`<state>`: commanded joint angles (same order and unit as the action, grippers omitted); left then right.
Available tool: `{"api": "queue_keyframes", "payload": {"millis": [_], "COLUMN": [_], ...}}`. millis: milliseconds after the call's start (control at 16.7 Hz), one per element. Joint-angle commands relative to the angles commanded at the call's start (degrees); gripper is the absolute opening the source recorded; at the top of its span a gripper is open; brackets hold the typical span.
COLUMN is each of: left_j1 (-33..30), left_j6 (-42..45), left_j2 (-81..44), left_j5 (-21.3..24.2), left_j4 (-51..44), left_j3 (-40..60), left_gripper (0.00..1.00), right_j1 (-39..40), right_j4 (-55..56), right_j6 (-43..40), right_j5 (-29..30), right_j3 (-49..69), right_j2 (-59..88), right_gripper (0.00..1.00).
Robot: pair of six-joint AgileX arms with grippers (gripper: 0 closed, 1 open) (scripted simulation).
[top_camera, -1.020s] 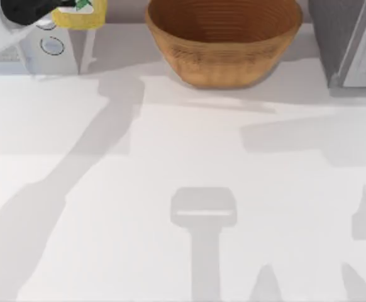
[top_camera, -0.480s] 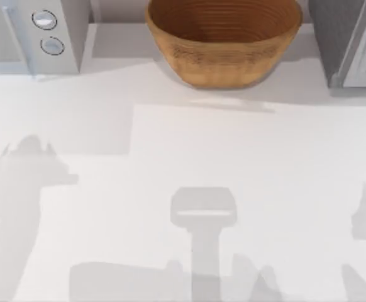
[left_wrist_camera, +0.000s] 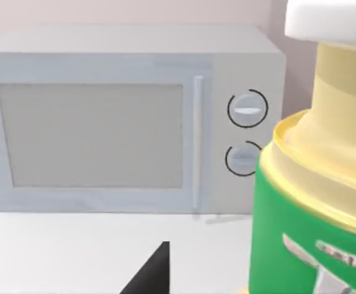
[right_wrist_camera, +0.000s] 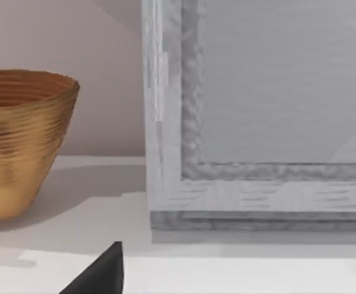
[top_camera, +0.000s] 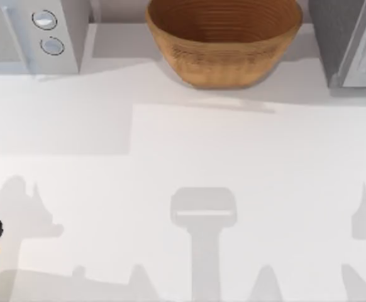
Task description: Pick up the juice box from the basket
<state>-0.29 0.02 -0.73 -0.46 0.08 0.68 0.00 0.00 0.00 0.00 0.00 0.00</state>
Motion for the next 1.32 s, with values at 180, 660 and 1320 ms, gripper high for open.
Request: {"api": "queue_keyframes", "payload": {"millis": [180, 660, 1320], "left_j1": [0.3, -2.4, -20.8], "left_j6": [0.0, 1.0, 4.9], "left_j2": [0.7, -5.1, -47.1], "left_j5": [0.5, -3.8, -35.8], "left_j4": [-0.1, 3.9, 40.7], "left_j3": [-0.7, 0.6, 13.1], "left_gripper": [0.00, 0.00, 0.00], "right_j1": [0.0, 0.0, 0.0], "right_j4": [0.0, 0.0, 0.0], "right_j6": [0.0, 0.0, 0.0], "right_j5": [0.0, 0.0, 0.0], "right_j3": [0.0, 0.0, 0.0], "right_j2": [0.0, 0.0, 0.0], "right_gripper": [1.00, 1.00, 1.00]}}
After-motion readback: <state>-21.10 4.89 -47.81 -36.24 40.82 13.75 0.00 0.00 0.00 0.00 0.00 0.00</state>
